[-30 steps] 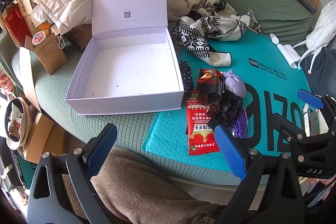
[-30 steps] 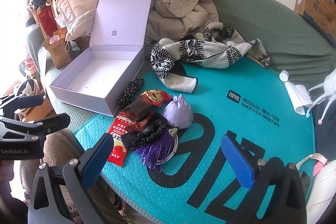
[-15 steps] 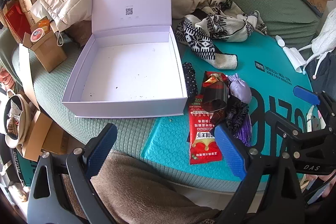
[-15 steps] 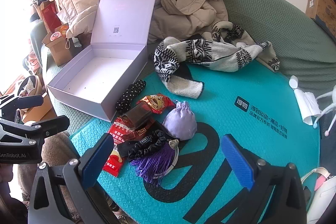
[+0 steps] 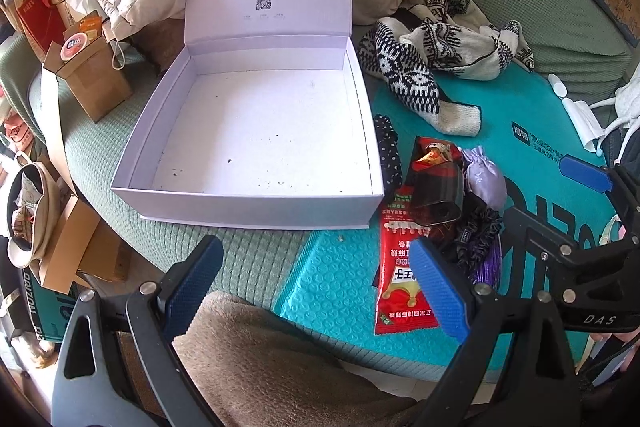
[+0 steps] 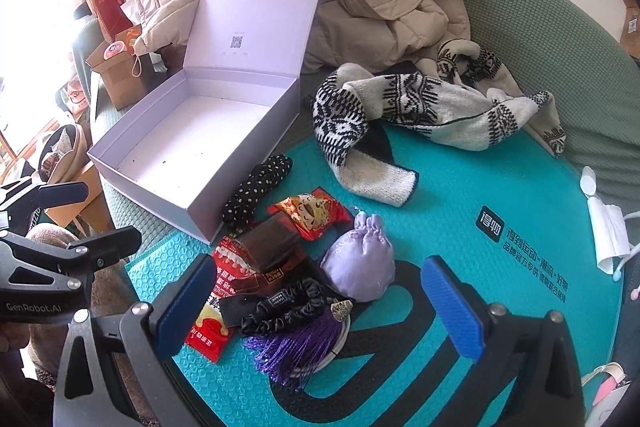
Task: Organize objects
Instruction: 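Move both grippers toward the red snack packet and lavender pouch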
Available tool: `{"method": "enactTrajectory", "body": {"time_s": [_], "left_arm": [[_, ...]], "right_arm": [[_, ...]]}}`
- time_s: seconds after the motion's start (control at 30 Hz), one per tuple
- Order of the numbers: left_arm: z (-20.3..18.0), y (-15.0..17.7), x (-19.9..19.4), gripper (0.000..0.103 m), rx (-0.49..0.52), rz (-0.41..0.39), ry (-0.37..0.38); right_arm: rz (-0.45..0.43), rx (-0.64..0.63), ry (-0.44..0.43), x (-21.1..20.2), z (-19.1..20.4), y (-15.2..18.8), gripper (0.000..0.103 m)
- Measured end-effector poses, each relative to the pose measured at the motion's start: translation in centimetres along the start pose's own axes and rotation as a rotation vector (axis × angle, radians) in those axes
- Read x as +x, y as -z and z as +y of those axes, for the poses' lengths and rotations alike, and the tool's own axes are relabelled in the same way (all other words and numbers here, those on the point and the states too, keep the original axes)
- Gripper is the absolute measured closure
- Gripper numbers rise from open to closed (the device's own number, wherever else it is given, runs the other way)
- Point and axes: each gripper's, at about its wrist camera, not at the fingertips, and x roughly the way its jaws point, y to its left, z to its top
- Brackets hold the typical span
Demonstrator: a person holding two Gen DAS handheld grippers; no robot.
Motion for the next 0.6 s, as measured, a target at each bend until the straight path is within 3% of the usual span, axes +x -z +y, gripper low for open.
{"method": "enactTrajectory", "body": {"time_s": [0.6], "left_arm": [[-3.7,4.6,1.5,0.009,-0.097,0.026,-0.005]], "right_arm": [[0.037,-0.105,-0.096,0.9,-1.9,2.7,0.004]]}}
